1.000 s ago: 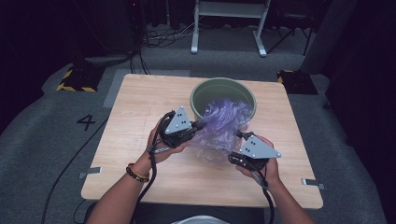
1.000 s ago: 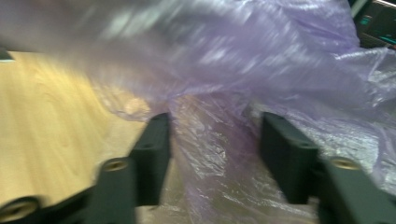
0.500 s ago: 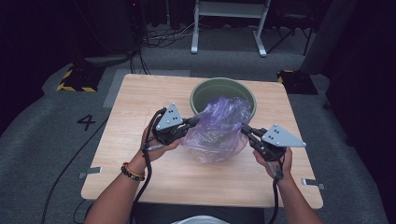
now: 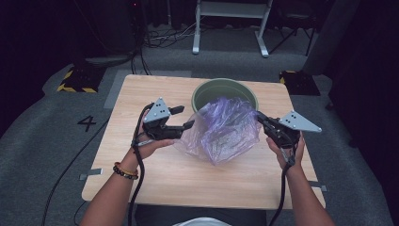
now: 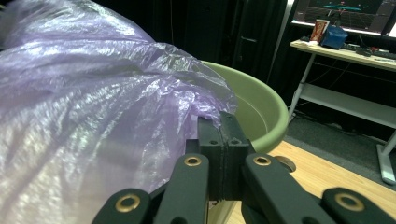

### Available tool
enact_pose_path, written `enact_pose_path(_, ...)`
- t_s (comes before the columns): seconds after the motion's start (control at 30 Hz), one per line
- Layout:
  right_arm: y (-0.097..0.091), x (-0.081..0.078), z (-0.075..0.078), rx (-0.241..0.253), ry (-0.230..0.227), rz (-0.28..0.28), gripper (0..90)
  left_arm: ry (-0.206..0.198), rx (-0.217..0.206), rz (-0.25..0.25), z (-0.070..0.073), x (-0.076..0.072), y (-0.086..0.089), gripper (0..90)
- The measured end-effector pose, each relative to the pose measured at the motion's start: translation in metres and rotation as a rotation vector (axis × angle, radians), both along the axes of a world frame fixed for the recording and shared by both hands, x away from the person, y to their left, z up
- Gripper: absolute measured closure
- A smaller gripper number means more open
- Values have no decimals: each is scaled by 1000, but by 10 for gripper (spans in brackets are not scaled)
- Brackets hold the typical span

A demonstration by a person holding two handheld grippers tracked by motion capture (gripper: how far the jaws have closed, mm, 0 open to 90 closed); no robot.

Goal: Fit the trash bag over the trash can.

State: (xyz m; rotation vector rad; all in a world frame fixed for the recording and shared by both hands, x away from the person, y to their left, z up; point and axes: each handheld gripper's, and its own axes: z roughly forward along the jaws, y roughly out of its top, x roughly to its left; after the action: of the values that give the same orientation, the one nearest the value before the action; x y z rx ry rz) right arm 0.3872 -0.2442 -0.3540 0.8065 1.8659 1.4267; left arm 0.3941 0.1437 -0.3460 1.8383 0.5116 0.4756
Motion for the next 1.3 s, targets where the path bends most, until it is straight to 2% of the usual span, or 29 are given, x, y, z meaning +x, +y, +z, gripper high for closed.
enact_pose_path(0.07,3,1,2,-10,1,-4,900,-30,16,-52,4,-12,0,261)
enact_pose_path(0.17,6,3,5,-14,2,1,900,-67,61,-128,9,-30,-6,215)
enact_pose_path(0.23,8,3,6,-16,5,3,900,-76,99,-179,10,-41,-14,207)
enact_pose_path(0.37,13,4,9,-22,12,9,900,-91,144,-262,8,-52,-30,184)
enact_pose_path(0.47,13,7,11,-12,28,9,900,-116,230,-279,-3,-55,-49,183)
enact_pose_path(0.5,13,8,11,-14,32,9,900,-124,249,-275,-6,-55,-54,182)
enact_pose_path(0.53,13,9,11,-13,35,10,900,-137,273,-249,-9,-54,-59,182)
enact_pose_path(0.6,13,11,11,-11,48,18,900,-138,293,-251,-14,-51,-67,193)
enact_pose_path(0.67,13,12,10,-5,57,27,900,-154,326,-245,-16,-49,-75,245)
enact_pose_path(0.7,12,13,10,-1,60,32,900,-172,349,-238,-17,-48,-78,302)
enact_pose_path(0.73,12,13,11,2,62,34,900,-208,393,-202,-18,-47,-83,372)
enact_pose_path(0.77,12,13,12,5,63,35,900,-222,416,-176,-18,-45,-86,500)
enact_pose_path(0.8,11,13,12,9,64,41,900,-224,430,-174,-18,-43,-88,589)
enact_pose_path(0.83,11,13,13,14,63,47,900,-227,426,-179,-18,-40,-88,704)
enact_pose_path(0.9,10,14,15,15,61,51,899,-219,376,-183,-13,-34,-84,824)
enact_pose_path(0.97,9,15,15,12,61,55,897,-204,319,-188,-8,-31,-77,856)
enact_pose_path(1.0,8,15,15,10,60,53,897,-166,241,-213,-1,-26,-69,869)
enact_pose_path(1.03,7,17,15,9,64,49,895,-154,211,-211,2,-24,-65,873)
enact_pose_path(1.17,4,21,15,12,71,40,893,-154,160,-147,15,-15,-50,895)
enact_pose_path(1.23,4,23,15,2,69,35,891,-134,97,-104,25,-5,-40,896)
enact_pose_path(1.27,4,26,15,-7,69,29,881,-137,89,-76,28,-1,-37,897)
enact_pose_path(1.3,4,26,15,-7,69,29,881,-137,89,-76,28,-1,-37,897)
